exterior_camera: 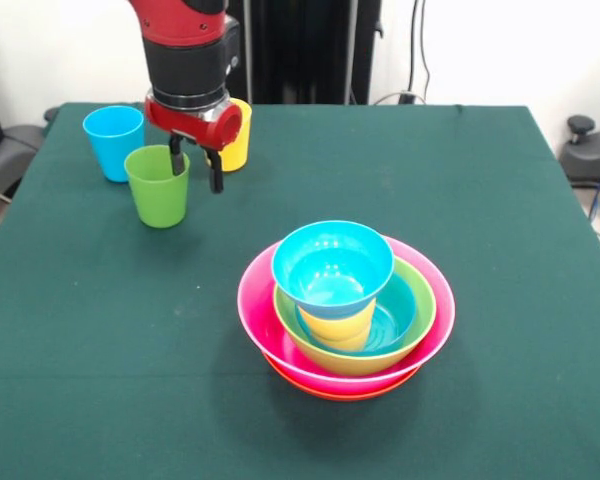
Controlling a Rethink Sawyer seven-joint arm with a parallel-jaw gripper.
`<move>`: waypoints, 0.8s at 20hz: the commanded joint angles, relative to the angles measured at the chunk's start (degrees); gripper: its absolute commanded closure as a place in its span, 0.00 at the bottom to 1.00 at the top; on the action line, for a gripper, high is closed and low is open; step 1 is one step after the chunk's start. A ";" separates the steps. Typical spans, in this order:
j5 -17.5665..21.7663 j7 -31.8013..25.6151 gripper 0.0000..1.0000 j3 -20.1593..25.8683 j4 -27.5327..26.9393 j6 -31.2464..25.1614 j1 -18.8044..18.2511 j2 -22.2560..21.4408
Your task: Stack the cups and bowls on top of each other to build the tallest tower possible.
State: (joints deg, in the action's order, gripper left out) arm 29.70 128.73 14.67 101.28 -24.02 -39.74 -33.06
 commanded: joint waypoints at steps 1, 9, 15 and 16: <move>1.88 -3.41 0.00 3.65 0.67 0.67 0.91 3.52; 3.62 -2.81 0.00 2.00 0.14 2.51 1.62 4.19; 4.42 -2.57 0.00 0.89 -0.30 2.79 2.23 3.98; 4.56 -2.75 0.00 0.95 -0.34 2.96 2.12 3.99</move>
State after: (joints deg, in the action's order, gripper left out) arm 29.71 128.73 14.64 101.27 -24.00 -39.58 -30.48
